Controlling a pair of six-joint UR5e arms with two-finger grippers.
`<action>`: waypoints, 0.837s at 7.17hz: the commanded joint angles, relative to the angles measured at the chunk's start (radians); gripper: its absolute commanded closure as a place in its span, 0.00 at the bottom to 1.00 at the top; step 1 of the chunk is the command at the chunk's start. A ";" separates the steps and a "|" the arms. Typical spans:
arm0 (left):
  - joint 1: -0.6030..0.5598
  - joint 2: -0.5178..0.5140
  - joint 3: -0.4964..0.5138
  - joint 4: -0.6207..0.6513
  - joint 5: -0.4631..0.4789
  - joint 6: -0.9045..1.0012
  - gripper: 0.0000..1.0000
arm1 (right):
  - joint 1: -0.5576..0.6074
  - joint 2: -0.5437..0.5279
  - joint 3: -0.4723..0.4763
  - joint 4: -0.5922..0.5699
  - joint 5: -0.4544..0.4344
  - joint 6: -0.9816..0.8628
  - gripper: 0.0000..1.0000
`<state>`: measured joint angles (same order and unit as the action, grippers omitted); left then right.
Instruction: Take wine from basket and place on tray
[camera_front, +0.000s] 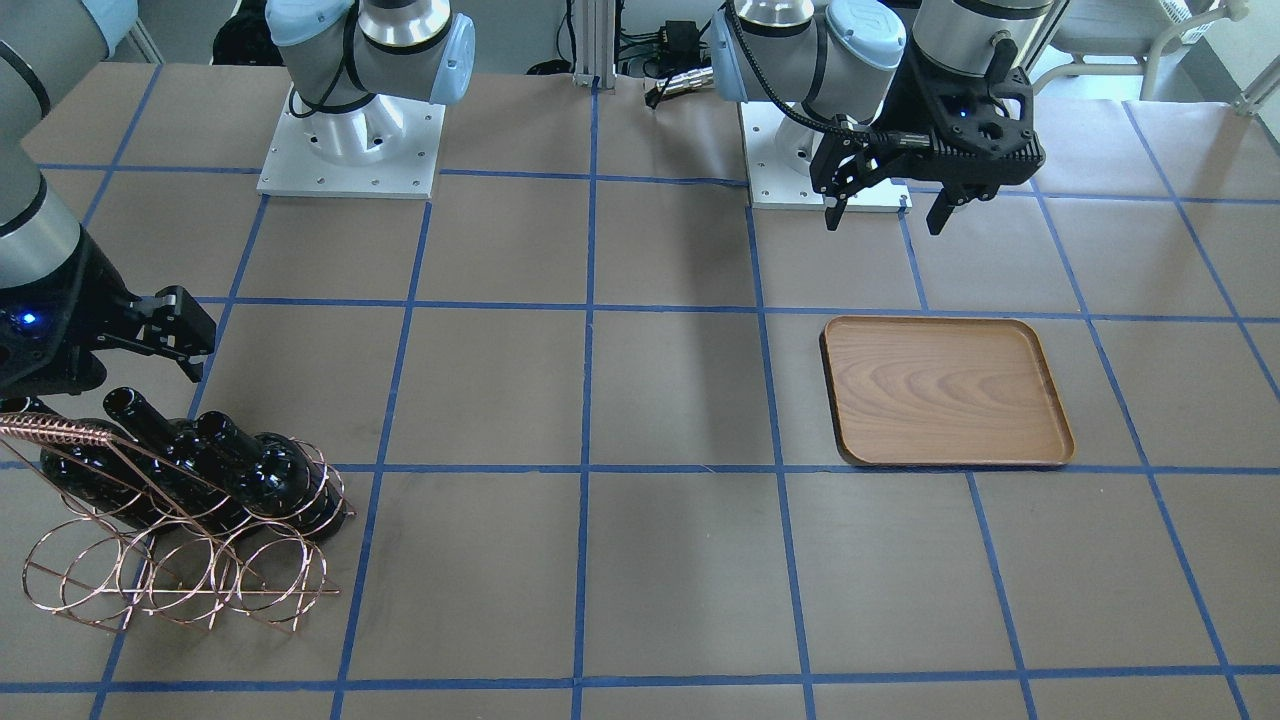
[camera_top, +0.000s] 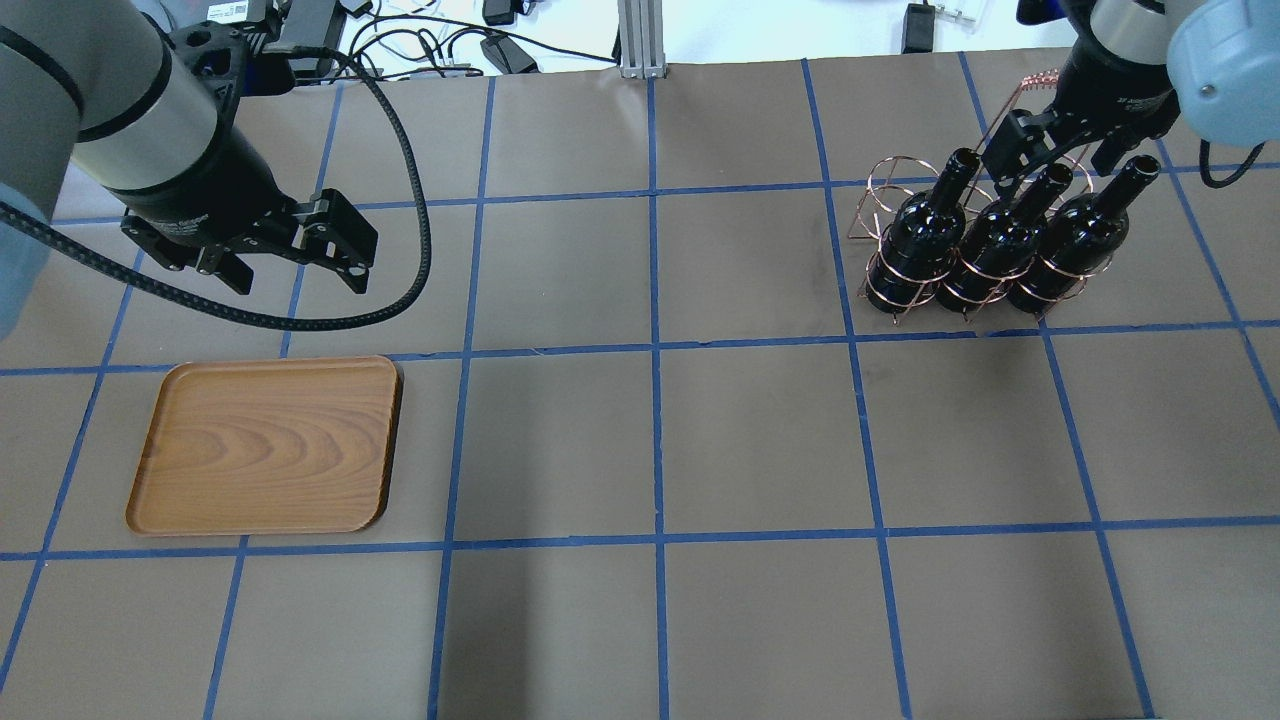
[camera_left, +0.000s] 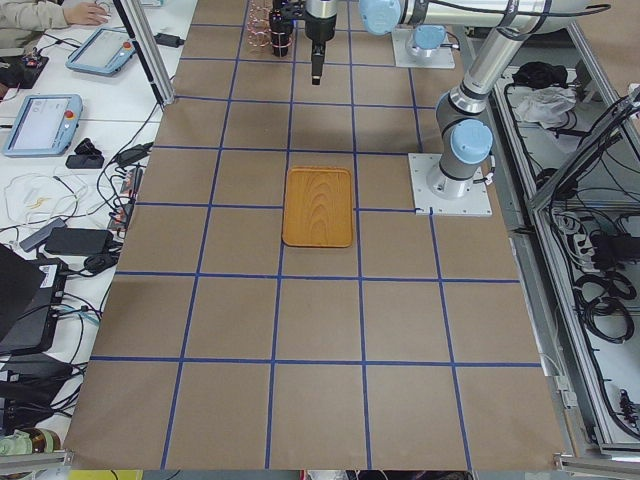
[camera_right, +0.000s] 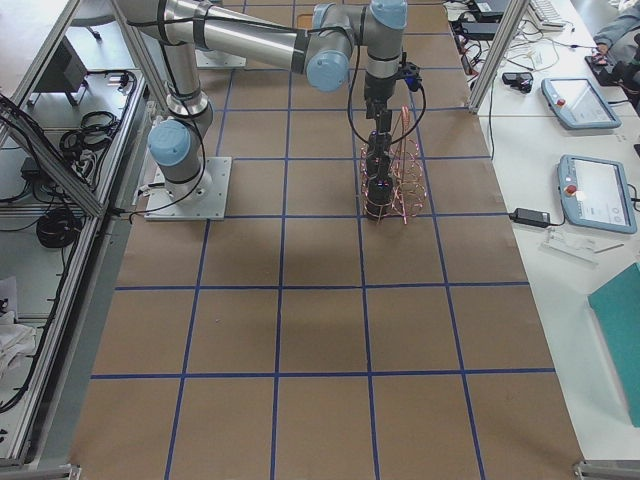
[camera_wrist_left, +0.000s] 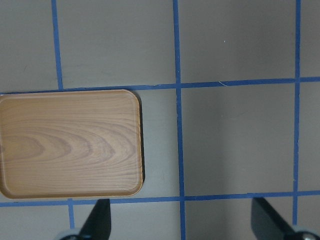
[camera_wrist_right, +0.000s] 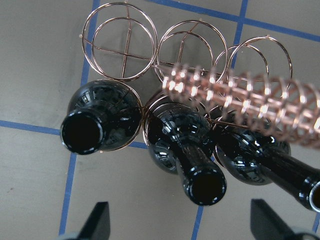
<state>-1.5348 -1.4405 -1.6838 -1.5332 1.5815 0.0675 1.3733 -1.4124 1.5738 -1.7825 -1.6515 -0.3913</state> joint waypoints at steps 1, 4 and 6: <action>0.001 0.000 0.000 0.001 0.000 0.000 0.00 | -0.002 0.036 0.002 -0.001 0.002 -0.007 0.13; 0.001 0.000 0.000 0.001 0.000 0.000 0.00 | -0.003 0.050 -0.002 -0.059 0.001 -0.026 0.14; 0.001 0.000 -0.002 0.001 0.002 0.000 0.00 | -0.003 0.056 -0.002 -0.064 0.002 -0.014 0.17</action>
<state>-1.5342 -1.4404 -1.6853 -1.5325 1.5827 0.0682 1.3699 -1.3603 1.5724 -1.8402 -1.6502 -0.4129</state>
